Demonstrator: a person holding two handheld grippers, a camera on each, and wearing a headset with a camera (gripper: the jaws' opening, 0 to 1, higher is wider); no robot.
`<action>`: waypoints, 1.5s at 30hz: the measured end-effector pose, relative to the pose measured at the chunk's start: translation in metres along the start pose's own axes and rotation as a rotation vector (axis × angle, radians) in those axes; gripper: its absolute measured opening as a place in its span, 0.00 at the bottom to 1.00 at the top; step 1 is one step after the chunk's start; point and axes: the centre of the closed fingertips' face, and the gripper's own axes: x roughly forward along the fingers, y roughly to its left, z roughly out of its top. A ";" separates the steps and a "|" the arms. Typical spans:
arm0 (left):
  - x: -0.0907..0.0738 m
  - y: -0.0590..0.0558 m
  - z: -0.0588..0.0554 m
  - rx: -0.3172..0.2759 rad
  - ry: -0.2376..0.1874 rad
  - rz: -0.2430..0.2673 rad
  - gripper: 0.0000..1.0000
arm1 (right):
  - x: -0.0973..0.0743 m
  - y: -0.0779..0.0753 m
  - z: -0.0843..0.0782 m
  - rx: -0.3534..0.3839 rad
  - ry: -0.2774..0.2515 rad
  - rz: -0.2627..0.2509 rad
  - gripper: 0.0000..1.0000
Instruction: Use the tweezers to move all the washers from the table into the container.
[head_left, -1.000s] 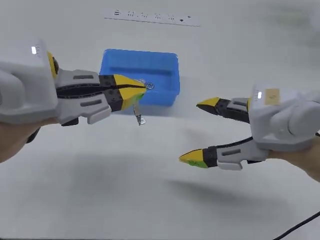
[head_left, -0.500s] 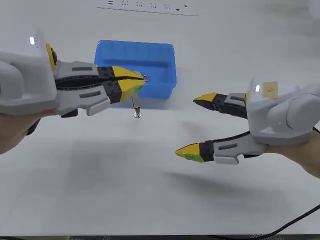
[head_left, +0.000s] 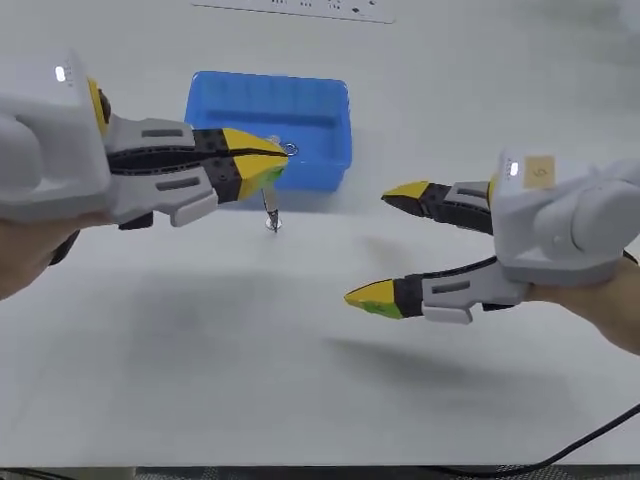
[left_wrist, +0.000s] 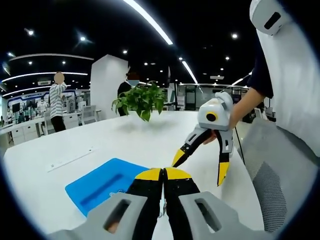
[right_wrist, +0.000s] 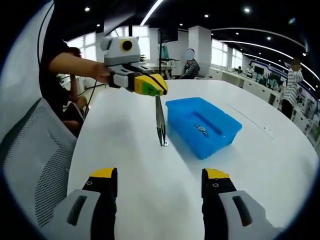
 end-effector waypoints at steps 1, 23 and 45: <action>-0.001 0.001 0.000 0.000 0.005 -0.001 0.04 | 0.002 0.000 0.001 -0.005 0.001 0.004 0.69; 0.002 -0.011 0.000 -0.013 0.084 -0.084 0.04 | 0.072 0.000 0.042 -0.031 -0.010 0.190 0.37; 0.003 -0.016 0.001 -0.024 0.088 -0.091 0.04 | 0.088 0.008 0.047 -0.127 0.001 0.306 0.13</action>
